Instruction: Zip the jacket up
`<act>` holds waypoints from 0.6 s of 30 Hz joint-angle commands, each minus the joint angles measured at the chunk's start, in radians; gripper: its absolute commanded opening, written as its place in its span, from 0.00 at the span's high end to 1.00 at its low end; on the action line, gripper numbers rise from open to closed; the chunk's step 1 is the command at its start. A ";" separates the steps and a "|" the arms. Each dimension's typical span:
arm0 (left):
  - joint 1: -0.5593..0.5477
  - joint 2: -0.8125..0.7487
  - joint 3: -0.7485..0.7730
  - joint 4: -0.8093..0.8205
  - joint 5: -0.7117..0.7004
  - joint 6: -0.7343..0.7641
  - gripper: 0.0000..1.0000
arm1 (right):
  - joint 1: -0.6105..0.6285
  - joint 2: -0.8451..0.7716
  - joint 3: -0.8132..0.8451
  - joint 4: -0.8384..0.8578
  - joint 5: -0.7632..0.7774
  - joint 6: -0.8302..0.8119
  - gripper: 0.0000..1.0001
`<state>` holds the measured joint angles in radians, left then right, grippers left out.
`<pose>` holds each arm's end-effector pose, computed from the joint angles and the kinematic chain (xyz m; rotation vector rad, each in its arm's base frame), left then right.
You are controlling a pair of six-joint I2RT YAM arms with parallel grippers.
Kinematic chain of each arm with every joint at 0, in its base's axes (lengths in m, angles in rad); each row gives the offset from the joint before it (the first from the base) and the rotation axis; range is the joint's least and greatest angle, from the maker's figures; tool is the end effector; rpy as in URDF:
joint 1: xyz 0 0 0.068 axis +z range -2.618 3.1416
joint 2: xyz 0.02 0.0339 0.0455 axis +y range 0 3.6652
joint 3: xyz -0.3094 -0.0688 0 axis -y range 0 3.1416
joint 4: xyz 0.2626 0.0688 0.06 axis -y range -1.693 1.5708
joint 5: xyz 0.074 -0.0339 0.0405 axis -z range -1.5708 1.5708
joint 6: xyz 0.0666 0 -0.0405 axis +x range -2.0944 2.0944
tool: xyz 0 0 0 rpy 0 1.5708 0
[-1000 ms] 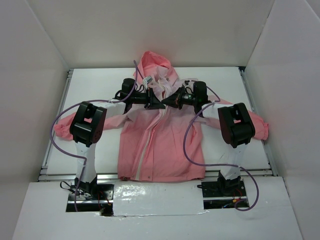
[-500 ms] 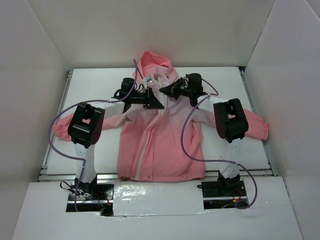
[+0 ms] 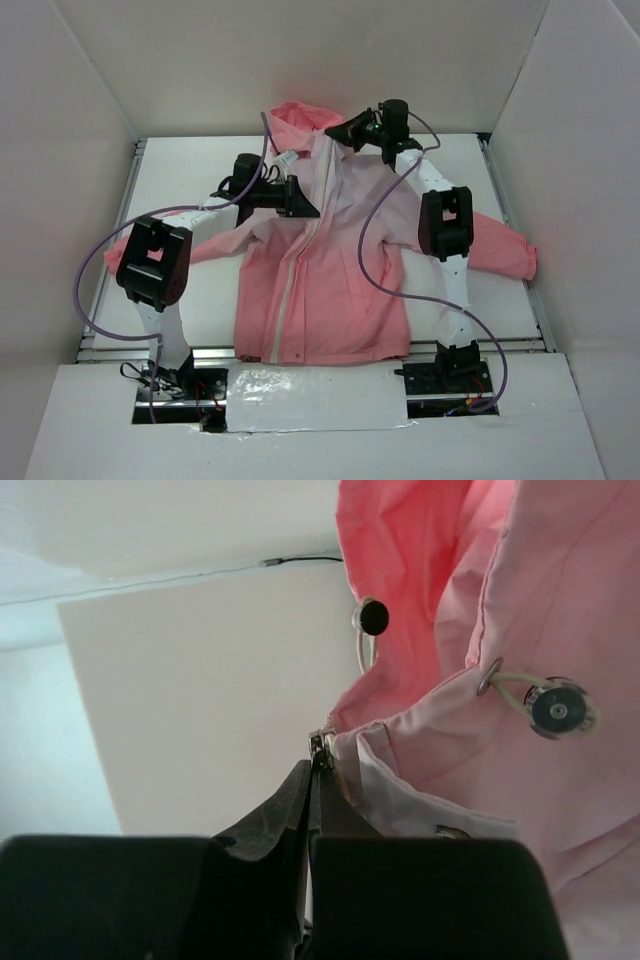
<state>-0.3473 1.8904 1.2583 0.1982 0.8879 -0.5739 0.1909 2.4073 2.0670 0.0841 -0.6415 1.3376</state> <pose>0.4242 -0.2085 0.2517 0.3863 2.1033 -1.4527 0.6212 0.1606 0.2575 0.6704 2.0072 1.5864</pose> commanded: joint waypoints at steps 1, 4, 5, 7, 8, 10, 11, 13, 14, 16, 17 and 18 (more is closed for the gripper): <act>-0.021 -0.073 -0.023 -0.228 0.096 0.132 1.00 | -0.105 0.050 0.203 0.086 0.095 0.034 1.00; -0.019 -0.088 -0.054 -0.267 0.024 0.163 1.00 | -0.146 0.076 0.310 0.080 0.112 0.071 1.00; -0.019 -0.089 -0.071 -0.272 -0.028 0.160 1.00 | -0.166 0.066 0.315 0.094 0.117 0.081 1.00; -0.015 -0.086 -0.091 -0.258 -0.067 0.122 1.00 | -0.177 0.050 0.320 0.140 0.117 0.081 1.00; -0.013 -0.079 -0.100 -0.223 -0.079 0.103 1.00 | -0.179 0.049 0.329 0.149 0.100 0.072 1.00; -0.009 -0.070 -0.093 -0.207 -0.107 0.042 1.00 | -0.177 0.059 0.376 0.177 0.069 0.069 1.00; -0.009 -0.062 -0.056 -0.207 -0.119 0.029 1.00 | -0.176 0.070 0.386 0.193 0.051 0.072 1.00; -0.009 -0.030 0.037 -0.252 -0.158 0.016 0.87 | -0.174 0.078 0.392 0.213 0.003 0.077 0.98; -0.009 -0.008 0.068 -0.300 -0.173 0.016 0.75 | -0.173 0.079 0.392 0.215 -0.030 0.075 0.90; -0.009 0.002 0.154 -0.351 -0.233 0.019 0.66 | -0.171 0.076 0.384 0.204 -0.064 0.058 0.49; -0.009 0.001 0.177 -0.380 -0.271 0.017 0.60 | -0.171 0.069 0.383 0.191 -0.078 0.048 0.45; -0.007 -0.002 0.200 -0.413 -0.318 0.011 0.37 | -0.173 0.058 0.380 0.157 -0.095 0.029 0.27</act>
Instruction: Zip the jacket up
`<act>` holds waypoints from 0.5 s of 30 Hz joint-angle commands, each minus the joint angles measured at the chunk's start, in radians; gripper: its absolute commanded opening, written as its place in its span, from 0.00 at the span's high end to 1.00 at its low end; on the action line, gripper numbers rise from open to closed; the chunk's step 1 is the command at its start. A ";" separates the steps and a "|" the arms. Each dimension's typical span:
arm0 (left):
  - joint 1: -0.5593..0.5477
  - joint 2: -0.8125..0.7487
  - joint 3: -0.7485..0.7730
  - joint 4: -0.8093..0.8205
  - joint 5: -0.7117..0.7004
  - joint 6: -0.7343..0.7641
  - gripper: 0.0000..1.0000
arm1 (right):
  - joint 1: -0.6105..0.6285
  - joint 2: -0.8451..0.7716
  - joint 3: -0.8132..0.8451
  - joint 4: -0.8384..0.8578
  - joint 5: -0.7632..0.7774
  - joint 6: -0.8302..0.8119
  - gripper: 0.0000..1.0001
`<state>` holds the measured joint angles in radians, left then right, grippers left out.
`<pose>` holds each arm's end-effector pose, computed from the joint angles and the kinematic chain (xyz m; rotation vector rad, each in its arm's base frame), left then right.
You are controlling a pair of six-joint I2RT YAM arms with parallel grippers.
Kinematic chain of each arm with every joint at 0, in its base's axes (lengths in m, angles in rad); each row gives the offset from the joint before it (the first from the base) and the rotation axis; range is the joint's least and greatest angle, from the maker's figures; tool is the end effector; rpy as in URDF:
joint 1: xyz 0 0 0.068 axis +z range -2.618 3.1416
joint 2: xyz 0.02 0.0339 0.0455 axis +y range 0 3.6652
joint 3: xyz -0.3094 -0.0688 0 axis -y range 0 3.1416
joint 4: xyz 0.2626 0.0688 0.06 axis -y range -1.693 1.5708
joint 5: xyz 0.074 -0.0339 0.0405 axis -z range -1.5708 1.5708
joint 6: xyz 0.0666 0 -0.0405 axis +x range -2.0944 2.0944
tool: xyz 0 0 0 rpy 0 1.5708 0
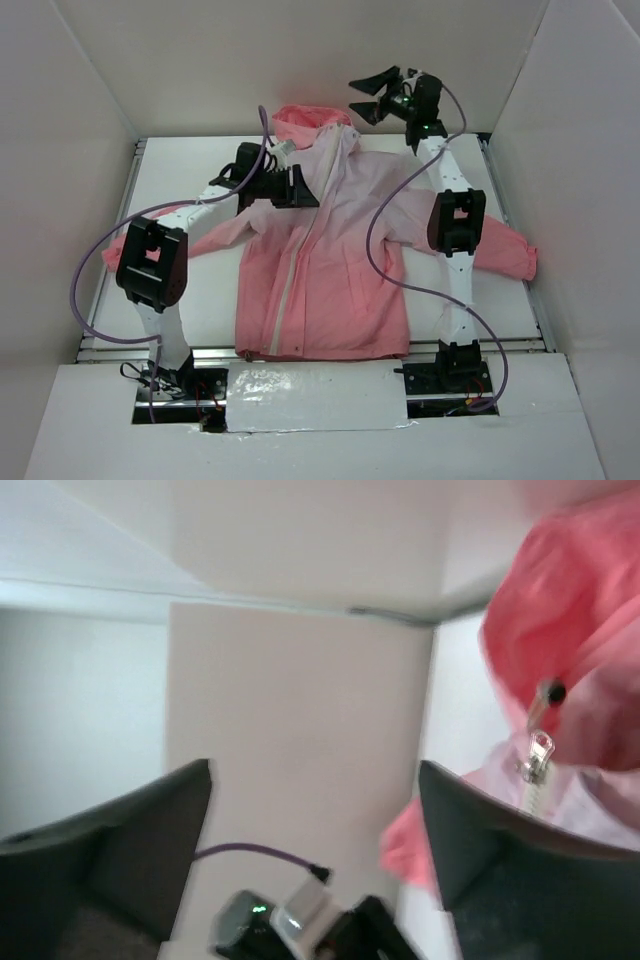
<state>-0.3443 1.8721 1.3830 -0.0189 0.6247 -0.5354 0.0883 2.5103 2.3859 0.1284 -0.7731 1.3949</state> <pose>0.4421 -0.1999 0.2763 0.2014 2.1817 -1.1677 0.6528 0.1045 0.3235 0.4905 1.8049 1.6939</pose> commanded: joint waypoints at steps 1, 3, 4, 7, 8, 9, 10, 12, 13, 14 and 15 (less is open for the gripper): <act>-0.006 0.015 0.126 -0.287 -0.186 -0.035 0.34 | -0.070 -0.080 0.062 0.085 0.034 -0.083 0.01; 0.010 0.018 0.194 -0.422 -0.331 -0.087 0.15 | -0.073 -0.125 0.068 -0.031 0.038 -0.157 0.00; 0.039 0.022 0.221 -0.537 -0.430 -0.104 0.15 | -0.078 -0.151 0.068 -0.073 0.049 -0.225 0.00; 0.105 0.016 0.357 -0.726 -0.535 -0.152 0.14 | -0.081 -0.342 0.018 -0.261 0.064 -0.336 0.00; 0.114 0.007 0.385 -0.766 -0.625 -0.159 0.14 | -0.078 -0.396 -0.013 -0.326 0.086 -0.447 0.00; 0.125 -0.016 0.414 -0.803 -0.701 -0.164 0.04 | -0.073 -0.457 -0.086 -0.458 0.113 -0.509 0.00; 0.131 -0.033 0.465 -0.866 -0.764 -0.170 0.01 | -0.061 -0.587 -0.137 -0.514 0.189 -0.570 0.00; 0.148 -0.086 0.496 -0.895 -0.881 -0.167 0.01 | -0.048 -0.727 -0.292 -0.678 0.274 -0.718 0.00; 0.152 -0.109 0.522 -0.904 -0.905 -0.160 0.01 | -0.042 -0.868 -0.339 -0.735 0.314 -0.749 0.00; 0.154 -0.152 0.533 -0.917 -0.946 -0.128 0.01 | -0.029 -0.937 -0.425 -0.790 0.377 -0.813 0.00; 0.154 -0.172 0.542 -0.926 -0.970 -0.117 0.00 | -0.016 -1.014 -0.465 -0.881 0.420 -0.841 0.00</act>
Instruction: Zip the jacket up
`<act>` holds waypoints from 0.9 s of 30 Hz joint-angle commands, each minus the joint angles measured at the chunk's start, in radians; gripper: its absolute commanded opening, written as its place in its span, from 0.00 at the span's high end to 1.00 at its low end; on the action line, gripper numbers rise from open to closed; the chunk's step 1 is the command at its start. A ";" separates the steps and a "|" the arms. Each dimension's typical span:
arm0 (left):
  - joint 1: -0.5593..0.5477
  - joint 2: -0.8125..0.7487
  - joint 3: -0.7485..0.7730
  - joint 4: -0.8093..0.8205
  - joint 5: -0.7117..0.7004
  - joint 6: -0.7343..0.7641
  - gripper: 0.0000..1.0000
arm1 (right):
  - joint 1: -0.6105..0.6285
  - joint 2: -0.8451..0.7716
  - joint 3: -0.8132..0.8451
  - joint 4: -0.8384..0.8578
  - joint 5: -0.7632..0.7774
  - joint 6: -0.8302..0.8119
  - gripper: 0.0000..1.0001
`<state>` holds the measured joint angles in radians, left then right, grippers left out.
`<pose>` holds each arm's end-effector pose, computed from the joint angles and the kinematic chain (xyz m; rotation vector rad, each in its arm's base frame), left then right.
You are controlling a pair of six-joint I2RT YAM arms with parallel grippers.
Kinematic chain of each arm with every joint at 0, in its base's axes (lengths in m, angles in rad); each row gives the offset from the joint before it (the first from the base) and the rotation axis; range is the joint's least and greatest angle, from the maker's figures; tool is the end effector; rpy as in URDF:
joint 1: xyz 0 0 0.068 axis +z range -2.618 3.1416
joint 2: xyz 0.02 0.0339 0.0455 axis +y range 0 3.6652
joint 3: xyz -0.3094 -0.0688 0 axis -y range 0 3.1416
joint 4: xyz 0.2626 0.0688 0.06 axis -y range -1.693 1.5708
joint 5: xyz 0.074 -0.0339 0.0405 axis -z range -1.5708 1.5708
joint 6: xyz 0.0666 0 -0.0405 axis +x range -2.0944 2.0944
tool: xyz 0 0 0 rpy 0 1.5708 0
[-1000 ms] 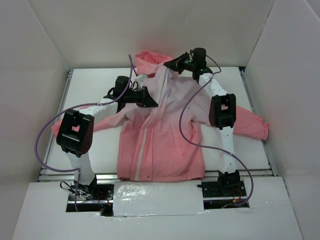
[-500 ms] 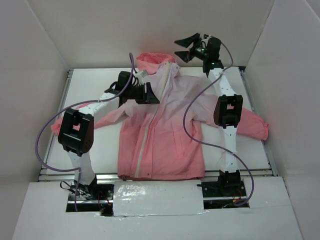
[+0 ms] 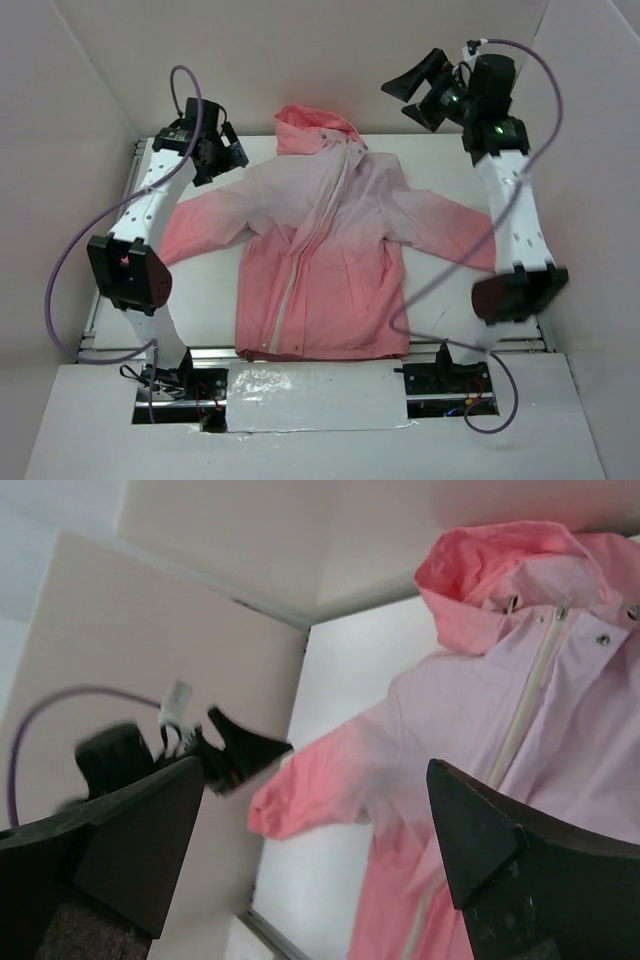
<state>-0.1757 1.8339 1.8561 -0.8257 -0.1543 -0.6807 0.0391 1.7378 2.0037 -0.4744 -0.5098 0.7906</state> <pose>0.4535 -0.0701 0.3774 -0.6645 2.2793 -0.2309 0.4367 0.0496 0.5181 0.3129 1.8493 1.0371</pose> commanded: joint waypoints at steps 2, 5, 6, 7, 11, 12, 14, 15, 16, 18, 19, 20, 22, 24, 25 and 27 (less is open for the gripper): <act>-0.015 -0.224 0.045 -0.103 -0.212 0.044 0.01 | 0.067 -0.443 -0.185 -0.387 0.296 -0.290 0.00; -0.022 -0.379 -0.087 -0.052 -0.173 0.061 0.01 | 0.073 -0.647 -0.232 -0.553 0.388 -0.291 0.00; -0.025 -0.409 -0.112 -0.062 -0.179 0.073 0.01 | 0.071 -0.722 -0.237 -0.590 0.398 -0.286 0.00; -0.030 -0.464 -0.124 -0.076 -0.194 0.085 0.01 | 0.073 -0.756 -0.256 -0.622 0.404 -0.277 0.00; -0.038 -0.616 -0.248 -0.142 -0.307 0.148 0.01 | 0.071 -0.882 -0.275 -0.783 0.428 -0.286 0.00; -0.038 -0.649 -0.299 -0.186 -0.338 0.141 0.01 | 0.073 -0.924 -0.272 -0.811 0.491 -0.298 0.00; -0.038 -0.770 -0.352 -0.207 -0.340 0.127 0.01 | 0.082 -0.971 -0.279 -0.861 0.551 -0.317 0.00; -0.038 -0.812 -0.426 -0.205 -0.338 0.127 0.00 | 0.128 -1.019 -0.289 -0.868 0.607 -0.315 0.00; -0.038 -0.879 -0.461 -0.210 -0.346 0.112 0.01 | 0.137 -1.044 -0.308 -0.874 0.622 -0.317 0.00; -0.039 -0.938 -0.526 -0.268 -0.363 0.061 0.01 | 0.162 -1.101 -0.341 -0.898 0.645 -0.312 0.00; -0.039 -0.956 -0.534 -0.295 -0.366 0.044 0.01 | 0.172 -1.121 -0.353 -0.905 0.645 -0.315 0.00; -0.038 -0.981 -0.549 -0.314 -0.364 0.035 0.01 | 0.182 -1.155 -0.364 -0.920 0.655 -0.312 0.00; -0.038 -1.064 -0.557 -0.343 -0.378 0.009 0.01 | 0.209 -1.187 -0.394 -0.931 0.700 -0.309 0.00; -0.038 -1.111 -0.542 -0.369 -0.386 -0.002 0.01 | 0.228 -1.224 -0.408 -0.937 0.724 -0.306 0.00; -0.038 -1.114 -0.528 -0.400 -0.393 -0.006 0.01 | 0.231 -1.235 -0.410 -0.943 0.726 -0.303 0.00; -0.039 -1.111 -0.525 -0.421 -0.396 -0.011 0.00 | 0.240 -1.244 -0.422 -0.942 0.725 -0.300 0.00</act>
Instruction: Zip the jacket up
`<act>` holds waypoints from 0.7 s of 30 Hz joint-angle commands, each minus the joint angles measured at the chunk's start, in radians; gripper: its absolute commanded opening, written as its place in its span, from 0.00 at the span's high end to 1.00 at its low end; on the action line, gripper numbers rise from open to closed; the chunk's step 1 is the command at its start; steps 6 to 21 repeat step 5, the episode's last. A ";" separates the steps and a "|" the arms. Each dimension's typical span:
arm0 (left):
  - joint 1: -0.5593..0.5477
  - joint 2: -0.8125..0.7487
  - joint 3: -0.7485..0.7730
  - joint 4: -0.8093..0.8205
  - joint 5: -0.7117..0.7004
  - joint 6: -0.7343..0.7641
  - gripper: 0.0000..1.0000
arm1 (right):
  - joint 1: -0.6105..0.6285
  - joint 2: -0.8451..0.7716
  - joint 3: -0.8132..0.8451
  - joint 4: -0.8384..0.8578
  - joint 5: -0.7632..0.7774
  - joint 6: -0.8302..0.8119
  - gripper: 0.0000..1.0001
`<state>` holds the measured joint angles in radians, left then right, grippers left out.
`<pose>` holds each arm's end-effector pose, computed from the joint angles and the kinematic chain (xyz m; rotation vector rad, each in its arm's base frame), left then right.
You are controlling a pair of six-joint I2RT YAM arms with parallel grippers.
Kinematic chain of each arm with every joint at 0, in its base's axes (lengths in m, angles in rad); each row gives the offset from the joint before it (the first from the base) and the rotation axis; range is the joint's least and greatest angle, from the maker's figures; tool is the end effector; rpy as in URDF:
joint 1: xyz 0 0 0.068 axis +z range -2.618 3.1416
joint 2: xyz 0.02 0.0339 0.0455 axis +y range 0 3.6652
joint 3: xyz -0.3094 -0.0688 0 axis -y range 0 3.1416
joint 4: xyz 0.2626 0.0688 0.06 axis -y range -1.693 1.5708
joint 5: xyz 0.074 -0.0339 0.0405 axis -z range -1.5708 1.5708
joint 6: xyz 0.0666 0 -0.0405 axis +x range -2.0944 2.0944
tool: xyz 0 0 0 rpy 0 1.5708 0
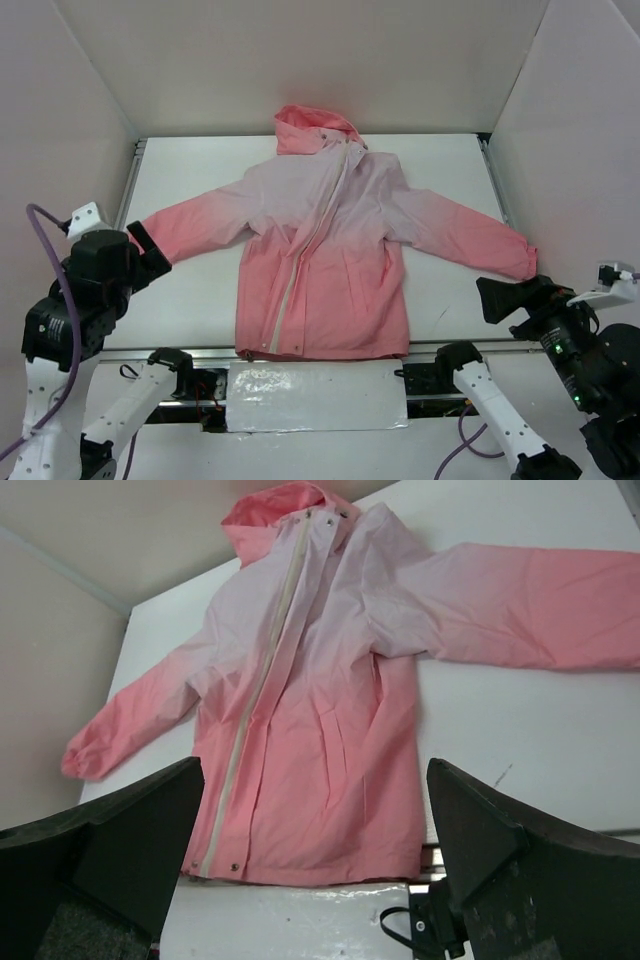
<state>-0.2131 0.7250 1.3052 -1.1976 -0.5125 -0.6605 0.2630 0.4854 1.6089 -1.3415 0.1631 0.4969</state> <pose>0.0878 0.0144 0.4364 -0.7362 1.9666 0.0394 -0.0530 -0.0255 0.4904 0.3273 1.7736 0.3992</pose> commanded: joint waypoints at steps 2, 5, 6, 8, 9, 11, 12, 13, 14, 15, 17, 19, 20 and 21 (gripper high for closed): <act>-0.002 -0.002 0.029 -0.072 -0.052 -0.042 0.00 | 0.019 0.002 -0.033 -0.073 0.053 0.000 0.00; 0.000 -0.019 0.039 -0.069 -0.060 -0.045 0.00 | 0.027 0.013 -0.027 -0.071 0.035 -0.003 0.00; 0.000 -0.019 0.039 -0.069 -0.060 -0.045 0.00 | 0.027 0.013 -0.027 -0.071 0.035 -0.003 0.00; 0.000 -0.019 0.039 -0.069 -0.060 -0.045 0.00 | 0.027 0.013 -0.027 -0.071 0.035 -0.003 0.00; 0.000 -0.019 0.039 -0.069 -0.060 -0.045 0.00 | 0.027 0.013 -0.027 -0.071 0.035 -0.003 0.00; 0.000 -0.019 0.039 -0.069 -0.060 -0.045 0.00 | 0.027 0.013 -0.027 -0.071 0.035 -0.003 0.00; 0.000 -0.019 0.039 -0.069 -0.060 -0.045 0.00 | 0.027 0.013 -0.027 -0.071 0.035 -0.003 0.00; 0.000 -0.019 0.039 -0.069 -0.060 -0.045 0.00 | 0.027 0.013 -0.027 -0.071 0.035 -0.003 0.00; 0.000 -0.019 0.039 -0.069 -0.060 -0.045 0.00 | 0.027 0.013 -0.027 -0.071 0.035 -0.003 0.00; 0.000 -0.019 0.039 -0.069 -0.060 -0.045 0.00 | 0.027 0.013 -0.027 -0.071 0.035 -0.003 0.00; 0.000 -0.019 0.039 -0.069 -0.060 -0.045 0.00 | 0.027 0.013 -0.027 -0.071 0.035 -0.003 0.00; 0.000 -0.019 0.039 -0.069 -0.060 -0.045 0.00 | 0.027 0.013 -0.027 -0.071 0.035 -0.003 0.00; 0.000 -0.019 0.039 -0.069 -0.060 -0.045 0.00 | 0.027 0.013 -0.027 -0.071 0.035 -0.003 0.00; 0.000 -0.019 0.039 -0.069 -0.060 -0.045 0.00 | 0.027 0.013 -0.027 -0.071 0.035 -0.003 0.00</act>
